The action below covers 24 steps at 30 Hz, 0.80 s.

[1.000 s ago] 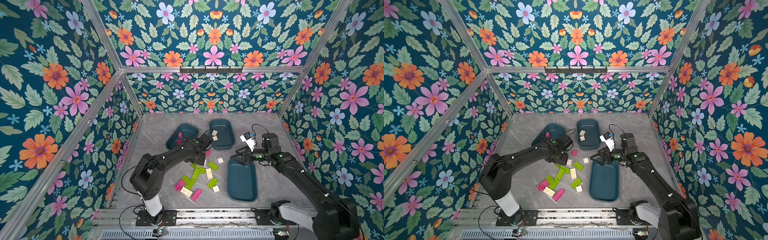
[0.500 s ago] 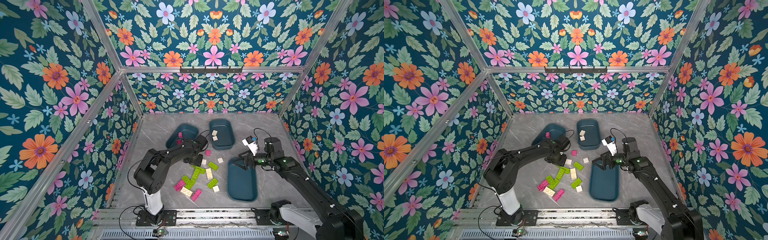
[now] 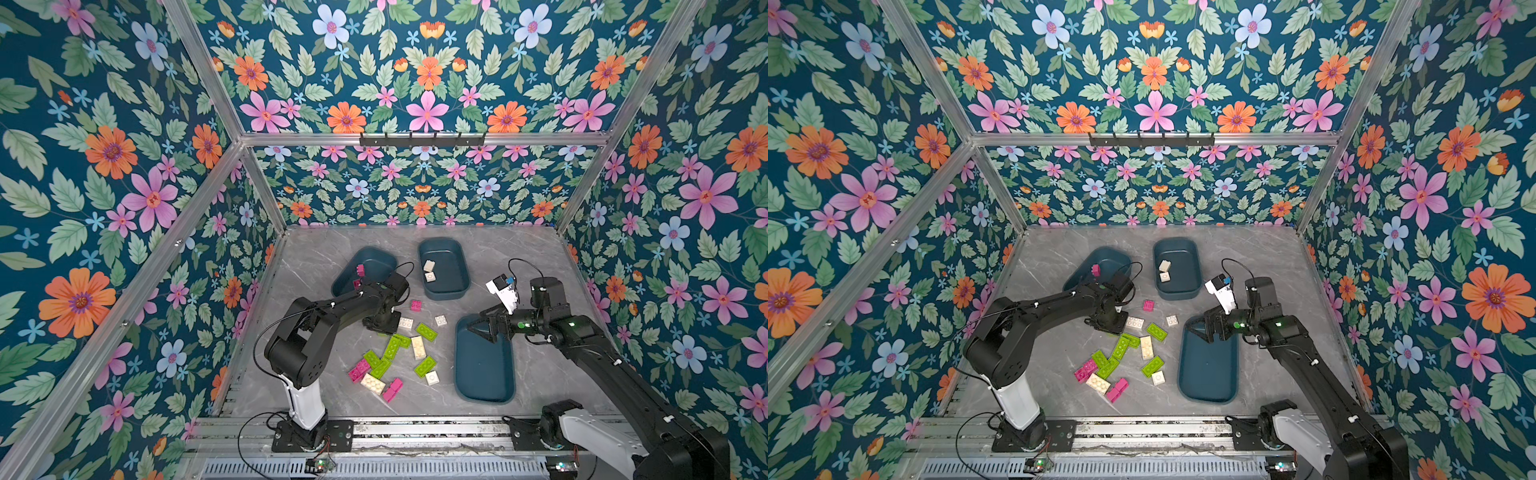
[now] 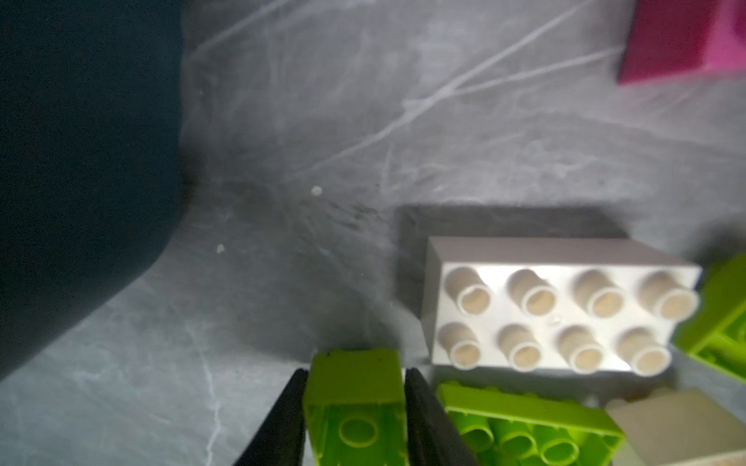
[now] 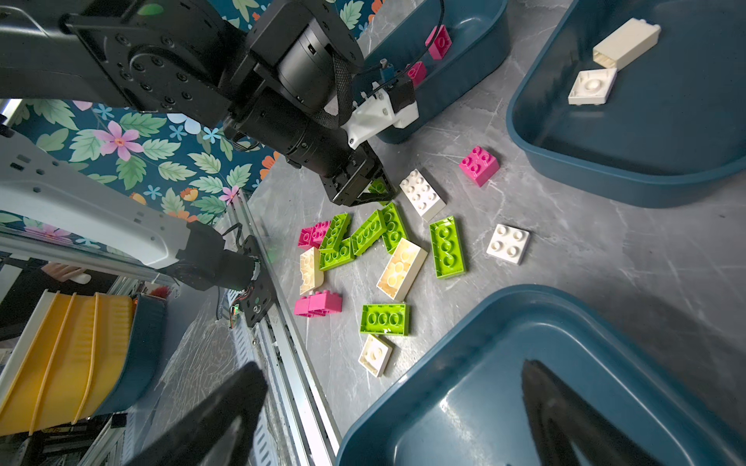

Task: Sort the legos into containers by color
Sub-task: 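Carry the lime-green brick to the tub nearest the right arm and release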

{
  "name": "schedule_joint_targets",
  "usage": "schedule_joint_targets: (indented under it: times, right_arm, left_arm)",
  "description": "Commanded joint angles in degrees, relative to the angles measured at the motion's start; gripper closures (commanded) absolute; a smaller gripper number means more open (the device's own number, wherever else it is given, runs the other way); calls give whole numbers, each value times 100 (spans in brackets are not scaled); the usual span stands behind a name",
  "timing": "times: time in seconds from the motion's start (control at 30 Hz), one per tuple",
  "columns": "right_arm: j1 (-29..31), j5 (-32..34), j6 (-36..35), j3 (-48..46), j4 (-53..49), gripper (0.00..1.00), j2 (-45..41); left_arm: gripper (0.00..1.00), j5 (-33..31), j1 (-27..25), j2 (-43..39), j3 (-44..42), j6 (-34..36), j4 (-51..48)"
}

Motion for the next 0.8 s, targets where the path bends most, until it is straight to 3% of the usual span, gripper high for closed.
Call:
schedule_joint_targets:
  times: [0.0,0.2,0.37,0.5,0.77]
  right_arm:
    - [0,79,-103,72,-85,1,14]
    - [-13,303,-187,223,-207,1,-12]
    - [-396,66,-11,300,-167,1,-30]
    - [-764,-295,385,250,-89,1,-42]
    - [-833,-182,728,134,-334,1,-92]
  left_arm:
    - [67,33,38,-123,-34,-49,-19]
    - [69,49,63,-350,273,-110,-257]
    - [69,520,-28,-541,879,-355,-355]
    - [68,951,-405,-504,1402,-772,-86]
    - [67,1486,-1386,-248,1868,-1502,868]
